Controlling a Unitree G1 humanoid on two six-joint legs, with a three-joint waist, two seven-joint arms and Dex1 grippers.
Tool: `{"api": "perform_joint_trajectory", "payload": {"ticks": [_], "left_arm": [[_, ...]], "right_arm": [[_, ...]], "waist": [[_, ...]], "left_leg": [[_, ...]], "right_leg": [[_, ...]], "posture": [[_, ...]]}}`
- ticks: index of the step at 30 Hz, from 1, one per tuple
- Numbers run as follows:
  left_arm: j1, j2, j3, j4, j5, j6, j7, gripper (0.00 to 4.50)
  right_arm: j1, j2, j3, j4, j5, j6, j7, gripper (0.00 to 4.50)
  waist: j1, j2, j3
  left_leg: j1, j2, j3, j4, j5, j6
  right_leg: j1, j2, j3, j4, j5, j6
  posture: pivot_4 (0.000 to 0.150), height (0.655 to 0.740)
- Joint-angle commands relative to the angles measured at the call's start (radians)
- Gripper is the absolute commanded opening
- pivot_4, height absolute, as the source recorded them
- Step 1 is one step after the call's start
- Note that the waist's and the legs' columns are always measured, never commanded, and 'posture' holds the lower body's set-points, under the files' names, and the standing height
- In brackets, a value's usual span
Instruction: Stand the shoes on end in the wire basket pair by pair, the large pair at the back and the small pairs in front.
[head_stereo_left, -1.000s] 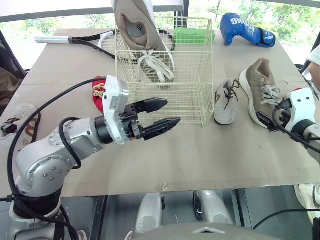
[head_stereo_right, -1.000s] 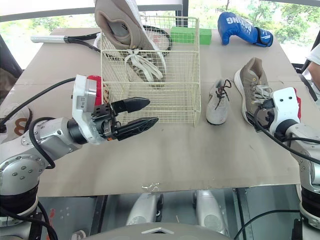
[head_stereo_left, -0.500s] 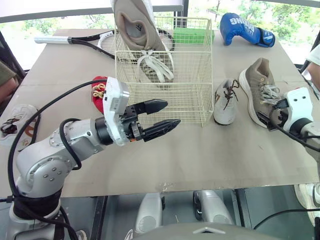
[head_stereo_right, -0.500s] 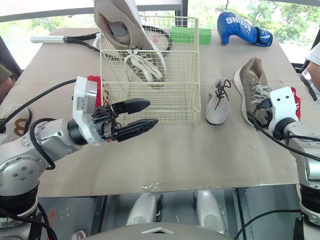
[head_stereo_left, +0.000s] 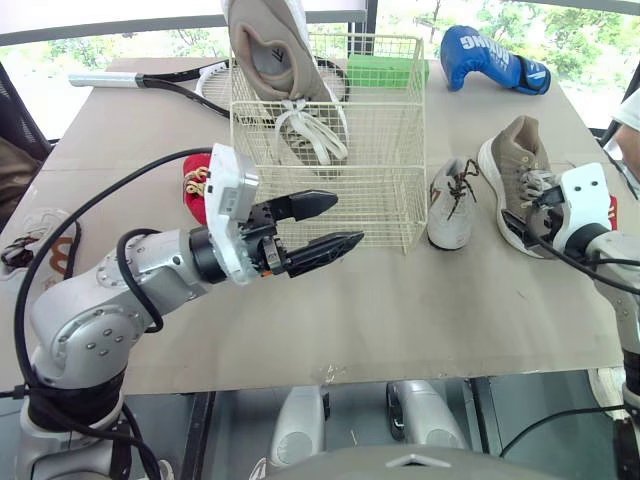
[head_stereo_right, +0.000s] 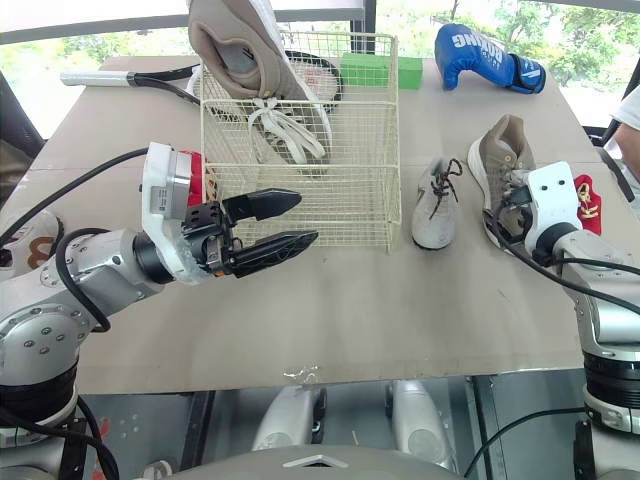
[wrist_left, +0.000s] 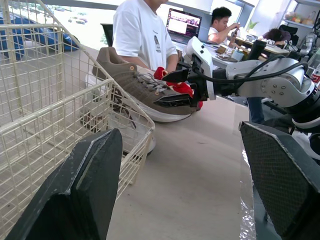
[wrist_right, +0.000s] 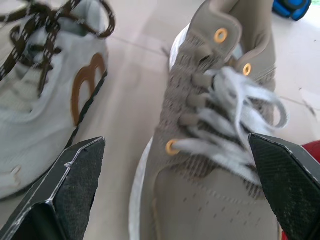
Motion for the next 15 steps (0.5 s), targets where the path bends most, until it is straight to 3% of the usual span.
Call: {"api": "perform_joint_trajectory", "payload": {"ticks": [1, 6, 11, 15], "left_arm": [[-0.008, -0.007, 0.002, -0.02, 0.003, -0.011, 0.009, 4.05], [-0.011, -0.019, -0.006, -0.021, 0.006, -0.012, 0.012, 4.05], [-0.019, -0.037, -0.021, -0.022, 0.015, -0.016, 0.017, 4.05], [-0.02, -0.057, -0.034, -0.027, 0.028, -0.026, 0.021, 4.05]], "right_arm": [[-0.045, -0.003, -0.061, 0.028, 0.023, -0.001, 0.009, 4.5], [-0.157, -0.055, -0.115, 0.135, 0.076, 0.064, 0.049, 4.5], [-0.318, -0.104, -0.039, 0.325, 0.055, 0.126, 0.071, 4.5], [-0.464, -0.149, 0.086, 0.602, -0.018, 0.087, 0.145, 4.5]], "waist": [[0.001, 0.0, 0.0], [0.0, 0.0, 0.0], [-0.002, 0.001, 0.001], [-0.004, 0.001, 0.001]], "left_leg": [[0.0, 0.0, 0.0, 0.0, 0.0, 0.0], [0.0, 0.0, 0.0, 0.0, 0.0, 0.0], [0.0, 0.0, 0.001, 0.0, 0.0, 0.0], [0.0, 0.0, 0.001, 0.0, 0.0, 0.0]], "right_leg": [[0.0, 0.0, 0.0, 0.0, 0.0, 0.0], [0.0, 0.0, 0.0, 0.0, 0.0, 0.0], [0.0, 0.0, 0.0, 0.0, 0.0, 0.0], [0.0, 0.0, 0.001, -0.001, 0.0, 0.0]], "posture": [[0.15, 0.74], [0.15, 0.74], [0.15, 0.74], [0.15, 0.74]]}}
